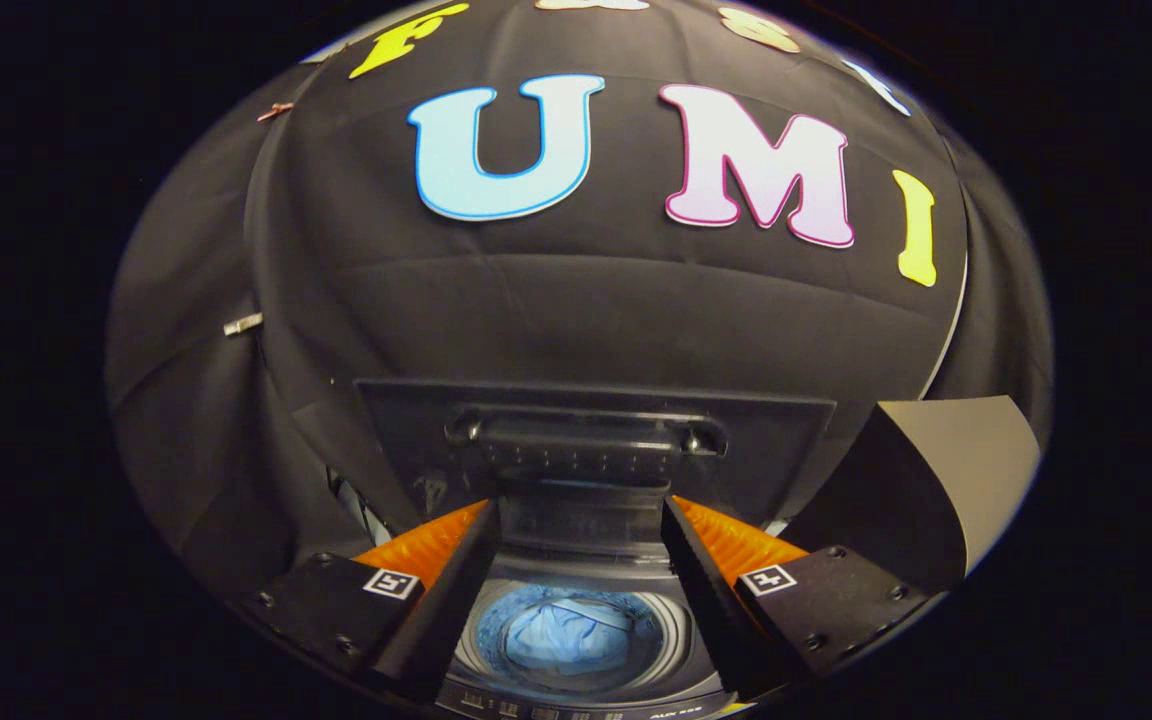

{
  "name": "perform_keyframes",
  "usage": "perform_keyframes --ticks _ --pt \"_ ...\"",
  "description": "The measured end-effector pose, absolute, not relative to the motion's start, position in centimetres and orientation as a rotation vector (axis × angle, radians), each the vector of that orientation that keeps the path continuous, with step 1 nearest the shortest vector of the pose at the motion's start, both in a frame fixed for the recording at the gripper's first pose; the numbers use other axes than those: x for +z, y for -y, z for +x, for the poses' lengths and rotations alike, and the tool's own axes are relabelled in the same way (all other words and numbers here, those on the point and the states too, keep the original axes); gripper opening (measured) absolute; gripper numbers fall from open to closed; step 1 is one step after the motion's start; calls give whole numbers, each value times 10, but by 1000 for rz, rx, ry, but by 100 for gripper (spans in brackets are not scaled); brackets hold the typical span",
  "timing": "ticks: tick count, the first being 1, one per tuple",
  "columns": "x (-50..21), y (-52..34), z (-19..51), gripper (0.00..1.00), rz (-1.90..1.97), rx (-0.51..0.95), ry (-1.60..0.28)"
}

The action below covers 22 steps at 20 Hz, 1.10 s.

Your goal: Put the clothes into the washing machine and then close the washing machine lid.

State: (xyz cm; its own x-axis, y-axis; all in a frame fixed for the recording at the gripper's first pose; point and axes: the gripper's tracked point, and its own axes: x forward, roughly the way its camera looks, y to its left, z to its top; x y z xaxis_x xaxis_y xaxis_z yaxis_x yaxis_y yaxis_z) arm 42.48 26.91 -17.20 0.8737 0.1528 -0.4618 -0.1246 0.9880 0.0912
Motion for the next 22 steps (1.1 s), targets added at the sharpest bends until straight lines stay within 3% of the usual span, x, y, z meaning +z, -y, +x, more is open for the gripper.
perform_keyframes --ticks 9,22 --pt "-127 -262 491 100 85 113 -324" --pt "-165 -277 551 99 106 130 -411"
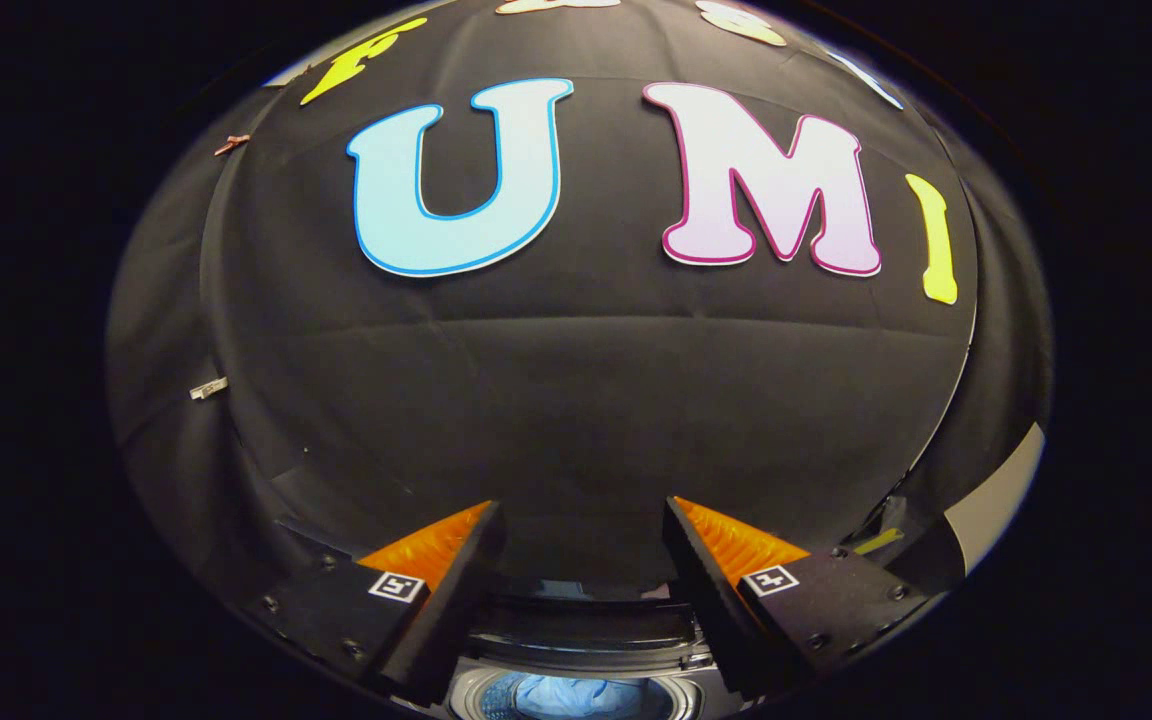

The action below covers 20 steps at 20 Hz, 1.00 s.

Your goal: Put the clothes into the washing machine and then close the washing machine lid.

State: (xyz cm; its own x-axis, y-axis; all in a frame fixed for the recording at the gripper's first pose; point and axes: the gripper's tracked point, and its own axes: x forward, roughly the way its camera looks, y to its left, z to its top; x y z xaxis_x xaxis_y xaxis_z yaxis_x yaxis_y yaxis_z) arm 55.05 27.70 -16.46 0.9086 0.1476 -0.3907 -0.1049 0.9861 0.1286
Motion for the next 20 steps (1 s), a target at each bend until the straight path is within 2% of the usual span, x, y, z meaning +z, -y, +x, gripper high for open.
perform_keyframes --ticks 5,20 --pt "-158 -276 528 100 99 133 -340" --pt "-163 -272 438 99 81 137 -310"
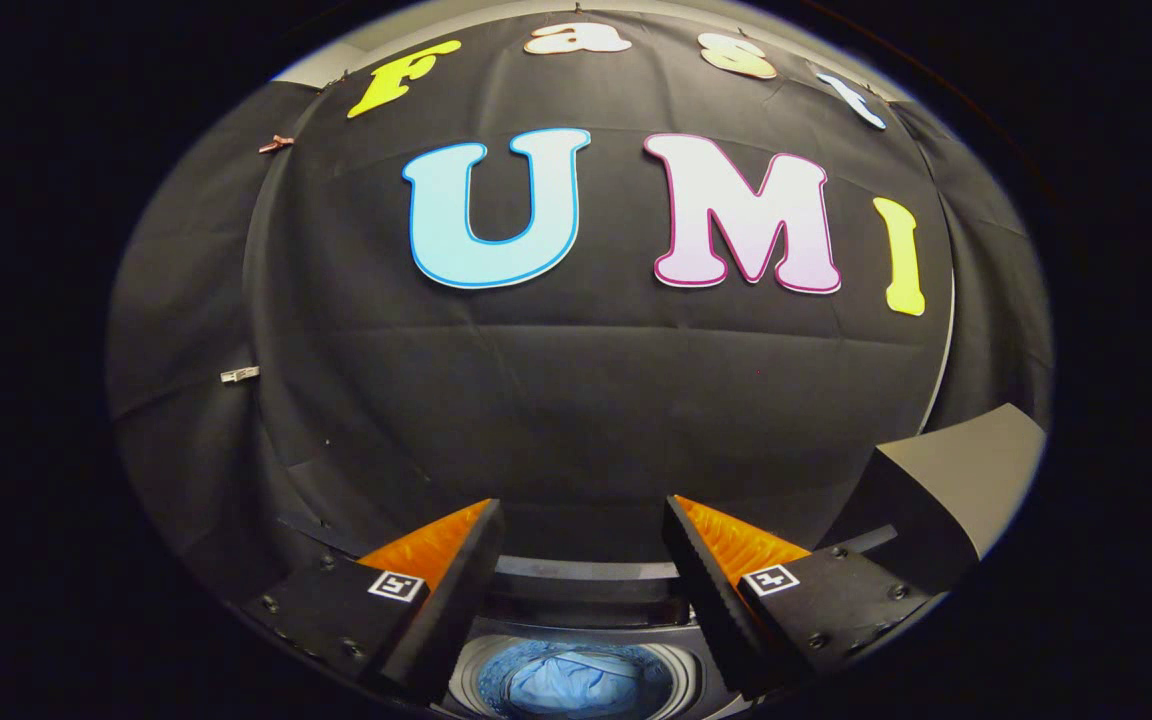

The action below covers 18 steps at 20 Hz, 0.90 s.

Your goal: Put the clothes into the washing machine and then close the washing machine lid.

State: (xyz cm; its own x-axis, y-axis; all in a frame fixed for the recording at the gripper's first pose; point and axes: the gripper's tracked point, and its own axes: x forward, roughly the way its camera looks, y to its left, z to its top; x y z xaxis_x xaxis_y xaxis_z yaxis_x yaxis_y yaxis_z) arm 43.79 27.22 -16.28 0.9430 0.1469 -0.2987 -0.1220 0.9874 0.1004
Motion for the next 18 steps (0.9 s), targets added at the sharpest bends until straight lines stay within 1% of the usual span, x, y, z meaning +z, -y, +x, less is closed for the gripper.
perform_keyframes --ticks 10,14,18 --pt "-195 -271 383 99 55 134 -349" --pt "-228 -283 362 99 18 171 -419" --pt "-232 -285 343 99 47 183 -415"
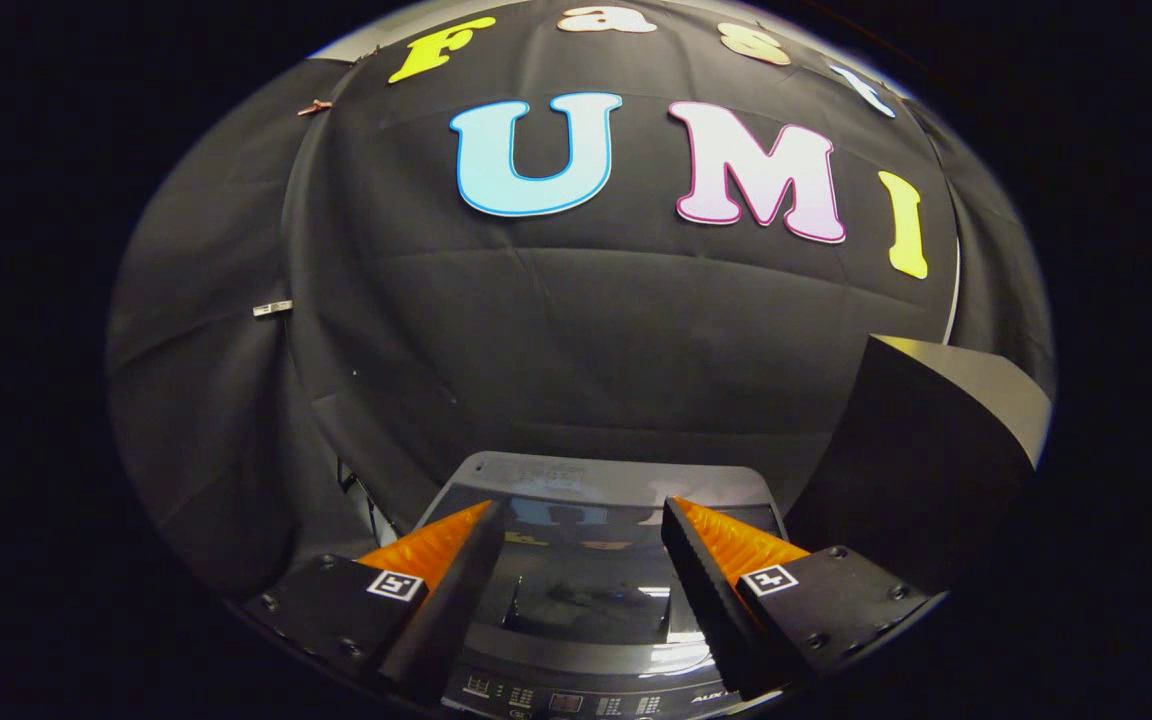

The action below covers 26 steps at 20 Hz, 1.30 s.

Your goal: Put the clothes into the washing machine and then close the washing machine lid.

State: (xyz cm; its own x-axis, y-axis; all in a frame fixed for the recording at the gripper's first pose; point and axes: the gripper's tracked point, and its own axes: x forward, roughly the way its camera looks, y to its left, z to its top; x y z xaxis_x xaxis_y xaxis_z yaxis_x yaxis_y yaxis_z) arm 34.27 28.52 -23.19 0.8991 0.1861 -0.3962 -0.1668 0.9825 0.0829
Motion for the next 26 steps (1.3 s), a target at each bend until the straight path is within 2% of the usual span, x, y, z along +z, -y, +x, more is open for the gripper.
perform_keyframes --ticks 5,12,26 --pt "-215 -273 312 99 77 179 -372" --pt "-150 -238 253 99 131 192 -216" --pt "-72 -148 151 99 103 116 -13"
